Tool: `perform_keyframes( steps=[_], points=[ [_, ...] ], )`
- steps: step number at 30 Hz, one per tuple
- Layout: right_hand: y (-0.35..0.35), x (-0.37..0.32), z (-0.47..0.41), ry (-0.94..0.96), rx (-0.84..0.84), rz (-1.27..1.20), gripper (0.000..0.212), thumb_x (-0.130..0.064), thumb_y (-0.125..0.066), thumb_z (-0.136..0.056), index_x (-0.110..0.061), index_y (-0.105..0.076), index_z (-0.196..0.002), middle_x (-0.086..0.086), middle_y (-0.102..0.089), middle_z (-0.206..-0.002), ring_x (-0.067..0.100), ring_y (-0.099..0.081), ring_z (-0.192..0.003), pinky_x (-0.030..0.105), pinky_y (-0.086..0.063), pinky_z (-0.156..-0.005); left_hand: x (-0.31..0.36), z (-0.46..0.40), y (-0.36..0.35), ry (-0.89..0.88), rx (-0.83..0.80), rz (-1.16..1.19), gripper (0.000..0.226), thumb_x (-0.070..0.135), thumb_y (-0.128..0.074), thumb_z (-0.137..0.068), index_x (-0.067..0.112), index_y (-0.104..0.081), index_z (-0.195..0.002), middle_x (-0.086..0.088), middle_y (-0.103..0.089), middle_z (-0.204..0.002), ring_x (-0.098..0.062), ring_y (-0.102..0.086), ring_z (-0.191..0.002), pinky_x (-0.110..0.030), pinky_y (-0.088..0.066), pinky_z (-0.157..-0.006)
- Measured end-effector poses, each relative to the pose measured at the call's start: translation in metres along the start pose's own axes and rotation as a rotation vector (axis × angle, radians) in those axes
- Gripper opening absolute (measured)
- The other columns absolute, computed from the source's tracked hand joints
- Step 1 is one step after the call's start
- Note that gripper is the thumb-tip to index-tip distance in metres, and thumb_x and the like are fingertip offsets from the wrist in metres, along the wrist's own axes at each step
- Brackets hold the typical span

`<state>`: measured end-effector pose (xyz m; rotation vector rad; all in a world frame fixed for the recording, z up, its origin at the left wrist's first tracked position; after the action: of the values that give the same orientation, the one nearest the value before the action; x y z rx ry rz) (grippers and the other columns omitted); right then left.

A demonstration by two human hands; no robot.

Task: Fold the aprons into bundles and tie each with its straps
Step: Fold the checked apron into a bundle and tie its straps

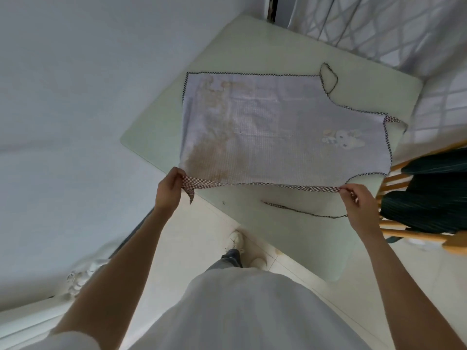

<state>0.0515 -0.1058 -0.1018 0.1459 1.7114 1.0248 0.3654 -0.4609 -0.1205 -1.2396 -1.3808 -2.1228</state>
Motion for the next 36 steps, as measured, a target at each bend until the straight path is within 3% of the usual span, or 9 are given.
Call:
perform_keyframes(
  steps=[2, 5, 8, 10, 14, 19, 24, 29, 36],
  points=[
    [0.005, 0.000, 0.006, 0.006, -0.026, -0.033, 0.027, -0.024, -0.047, -0.093, -0.003, -0.059, -0.105, 0.003, -0.054, -0.093, 0.022, -0.049, -0.092, 0.030, -0.035, -0.079, 0.003, 0.009, 0.001, -0.103, -0.039, -0.142, 0.019, 0.015, -0.035, -0.095, 0.014, -0.054, -0.096, 0.000, -0.060, -0.082, -0.012, -0.054, -0.070, -0.025, -0.038, -0.062],
    [0.010, -0.006, 0.016, 0.065, -0.054, 0.003, 0.041, -0.036, -0.038, -0.094, 0.000, -0.056, -0.103, 0.004, -0.055, -0.089, 0.020, -0.052, -0.083, 0.022, -0.037, -0.064, -0.002, 0.018, -0.006, -0.189, -0.126, -0.307, 0.019, 0.020, -0.042, -0.098, 0.014, -0.058, -0.106, 0.001, -0.064, -0.092, -0.016, -0.058, -0.080, -0.027, -0.041, -0.069],
    [0.020, -0.010, 0.013, 0.099, -0.027, 0.044, 0.046, -0.039, -0.035, -0.094, 0.001, -0.055, -0.103, 0.003, -0.056, -0.085, 0.019, -0.054, -0.074, 0.014, -0.037, -0.055, -0.001, 0.020, -0.006, -0.202, -0.114, -0.341, 0.016, 0.017, -0.051, -0.095, 0.013, -0.063, -0.103, -0.001, -0.067, -0.098, -0.018, -0.061, -0.087, -0.029, -0.045, -0.076],
    [0.025, -0.012, 0.001, 0.118, -0.016, 0.045, 0.053, -0.046, -0.032, -0.092, 0.000, -0.055, -0.105, 0.002, -0.057, -0.085, 0.018, -0.055, -0.073, 0.016, -0.040, -0.054, 0.006, 0.016, -0.002, -0.209, -0.085, -0.334, 0.015, 0.018, -0.052, -0.094, 0.012, -0.066, -0.100, -0.004, -0.068, -0.100, -0.021, -0.061, -0.089, -0.031, -0.046, -0.078],
    [0.038, -0.016, -0.047, 0.094, 0.016, 0.020, 0.034, -0.035, -0.047, -0.096, -0.004, -0.055, -0.107, 0.007, -0.062, -0.094, 0.022, -0.058, -0.086, 0.031, -0.046, -0.069, 0.037, -0.011, 0.006, -0.264, -0.025, -0.369, 0.017, 0.016, -0.052, -0.095, 0.010, -0.067, -0.100, -0.006, -0.068, -0.101, -0.021, -0.061, -0.087, -0.028, -0.044, -0.076],
    [0.043, -0.047, -0.133, 0.092, 0.014, 0.050, 0.023, -0.025, -0.052, -0.095, -0.007, -0.057, -0.107, 0.005, -0.063, -0.101, 0.016, -0.054, -0.092, 0.029, -0.041, -0.083, 0.077, -0.076, 0.016, -0.271, 0.052, -0.375, 0.017, 0.016, -0.054, -0.093, 0.006, -0.067, -0.101, -0.010, -0.068, -0.102, -0.028, -0.062, -0.091, -0.033, -0.045, -0.081],
    [0.029, -0.072, -0.217, 0.109, 0.080, 0.103, 0.023, -0.025, -0.053, -0.095, -0.005, -0.059, -0.104, 0.012, -0.066, -0.102, 0.027, -0.060, -0.094, 0.029, -0.040, -0.081, 0.095, -0.147, 0.014, -0.193, 0.126, -0.352, 0.020, 0.018, -0.053, -0.094, 0.007, -0.065, -0.104, -0.012, -0.067, -0.106, -0.029, -0.062, -0.095, -0.034, -0.045, -0.082],
    [-0.010, -0.068, -0.296, 0.001, 0.092, 0.177, 0.025, -0.023, -0.052, -0.095, -0.003, -0.059, -0.109, 0.015, -0.065, -0.107, 0.031, -0.059, -0.098, 0.026, -0.035, -0.078, 0.091, -0.220, -0.006, -0.100, 0.097, -0.374, 0.020, 0.020, -0.053, -0.093, 0.008, -0.065, -0.104, -0.013, -0.067, -0.106, -0.031, -0.061, -0.097, -0.035, -0.043, -0.082],
    [-0.072, 0.014, -0.338, -0.327, -0.068, 0.298, 0.030, -0.025, -0.048, -0.096, -0.003, -0.056, -0.116, 0.019, -0.062, -0.114, 0.034, -0.057, -0.105, 0.035, -0.042, -0.085, 0.056, -0.280, -0.065, 0.015, -0.091, -0.454, 0.023, 0.034, -0.056, -0.091, 0.017, -0.067, -0.103, -0.008, -0.070, -0.100, -0.029, -0.062, -0.095, -0.037, -0.047, -0.082]
  ],
)
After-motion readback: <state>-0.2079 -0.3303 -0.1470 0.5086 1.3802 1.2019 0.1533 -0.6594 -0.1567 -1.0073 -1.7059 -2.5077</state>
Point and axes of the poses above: each hand's wrist, its own z-axis away from the middle knuckle, its own y-axis out of the back of the hand, x = y × z, the point moved 8 cm from there along -z, towards the middle knuckle
